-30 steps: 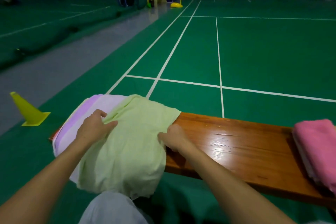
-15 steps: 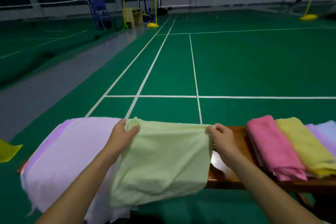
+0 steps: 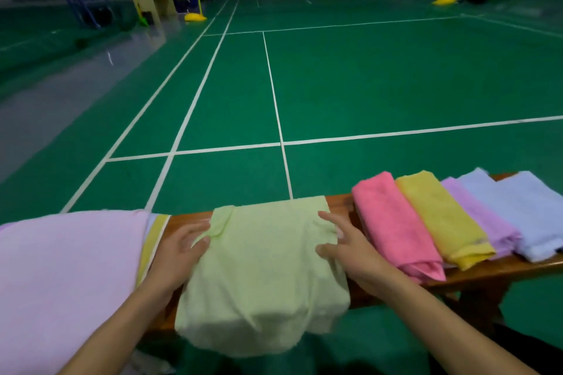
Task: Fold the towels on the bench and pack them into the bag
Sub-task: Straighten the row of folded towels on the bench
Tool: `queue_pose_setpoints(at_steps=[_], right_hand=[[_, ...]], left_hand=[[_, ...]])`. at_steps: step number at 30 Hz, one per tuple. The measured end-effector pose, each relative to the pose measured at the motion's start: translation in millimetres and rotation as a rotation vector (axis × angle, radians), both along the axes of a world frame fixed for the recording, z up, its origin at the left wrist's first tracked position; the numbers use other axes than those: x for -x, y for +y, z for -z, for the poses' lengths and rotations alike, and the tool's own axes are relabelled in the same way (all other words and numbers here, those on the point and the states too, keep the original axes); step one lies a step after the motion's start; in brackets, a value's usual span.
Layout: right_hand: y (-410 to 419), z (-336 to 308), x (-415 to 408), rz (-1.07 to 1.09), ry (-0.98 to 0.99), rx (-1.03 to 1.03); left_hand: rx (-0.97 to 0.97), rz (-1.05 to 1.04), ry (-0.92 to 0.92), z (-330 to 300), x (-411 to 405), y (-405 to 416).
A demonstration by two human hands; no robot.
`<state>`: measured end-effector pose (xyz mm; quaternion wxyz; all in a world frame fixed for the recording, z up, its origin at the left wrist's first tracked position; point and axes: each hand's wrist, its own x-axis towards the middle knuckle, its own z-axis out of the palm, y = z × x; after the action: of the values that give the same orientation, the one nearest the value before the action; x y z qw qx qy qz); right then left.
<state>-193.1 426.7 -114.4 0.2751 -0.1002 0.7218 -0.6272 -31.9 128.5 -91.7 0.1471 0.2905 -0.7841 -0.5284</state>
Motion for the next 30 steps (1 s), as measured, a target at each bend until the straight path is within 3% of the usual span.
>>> queue_pose_setpoints(at_steps=[5,9,23,30], right_hand=[[-2.5,-11.7,2.8,-0.043,0.023,-0.037],[1.4,-32.5,2.6,0.046,-0.034,0.081],[8.0,-108.5,-0.7,0.104,0.548,0.111],[4.1,-136.5,-10.0,0.143,0.711,0.040]], left_hand=[[-0.144,0.008,0.039,-14.3,-3.0,-7.5],[-0.140,-0.021,0.068,-33.8,-12.6,-13.9],[-0.170,-0.126,0.339,-104.1,-26.7,-31.9],[-0.055,-0.130,0.282,-119.4,-34.1,-31.7]])
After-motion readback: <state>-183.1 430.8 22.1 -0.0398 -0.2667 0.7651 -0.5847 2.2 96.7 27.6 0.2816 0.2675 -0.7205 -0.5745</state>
